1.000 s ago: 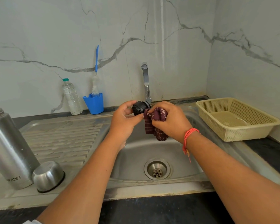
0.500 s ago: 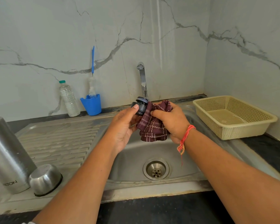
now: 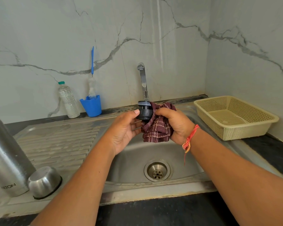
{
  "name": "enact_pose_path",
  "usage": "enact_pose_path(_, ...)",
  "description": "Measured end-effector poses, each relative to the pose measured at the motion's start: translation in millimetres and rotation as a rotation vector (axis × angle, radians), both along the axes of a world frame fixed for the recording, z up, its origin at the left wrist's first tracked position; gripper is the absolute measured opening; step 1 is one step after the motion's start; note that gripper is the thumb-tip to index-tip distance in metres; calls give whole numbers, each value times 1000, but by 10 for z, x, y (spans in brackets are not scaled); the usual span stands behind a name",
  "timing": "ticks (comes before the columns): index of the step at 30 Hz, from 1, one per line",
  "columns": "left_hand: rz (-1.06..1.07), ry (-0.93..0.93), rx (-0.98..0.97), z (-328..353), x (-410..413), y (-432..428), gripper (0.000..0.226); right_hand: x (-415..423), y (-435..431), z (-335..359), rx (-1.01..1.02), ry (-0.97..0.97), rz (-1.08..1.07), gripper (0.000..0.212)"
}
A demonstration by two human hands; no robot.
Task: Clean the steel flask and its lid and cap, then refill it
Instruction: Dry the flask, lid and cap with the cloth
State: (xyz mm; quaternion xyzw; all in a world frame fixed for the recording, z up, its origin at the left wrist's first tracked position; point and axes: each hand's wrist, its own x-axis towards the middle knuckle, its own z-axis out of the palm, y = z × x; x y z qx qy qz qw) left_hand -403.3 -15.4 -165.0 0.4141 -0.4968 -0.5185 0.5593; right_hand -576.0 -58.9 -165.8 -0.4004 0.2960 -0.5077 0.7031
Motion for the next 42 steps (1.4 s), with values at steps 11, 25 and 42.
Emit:
enact_pose_path(11, -27, -118, 26, 4, 41, 0, 42, -174, -48, 84, 0, -15, 74, 39)
enact_pose_path(25, 227, -270, -150, -9, -32, 6, 46, -66, -54, 30, -522, 305, -204, 14)
enact_pose_path(42, 177, -129, 203, 10, -104, 52, 57, -43, 74, 62, -637, 419, 25, 40)
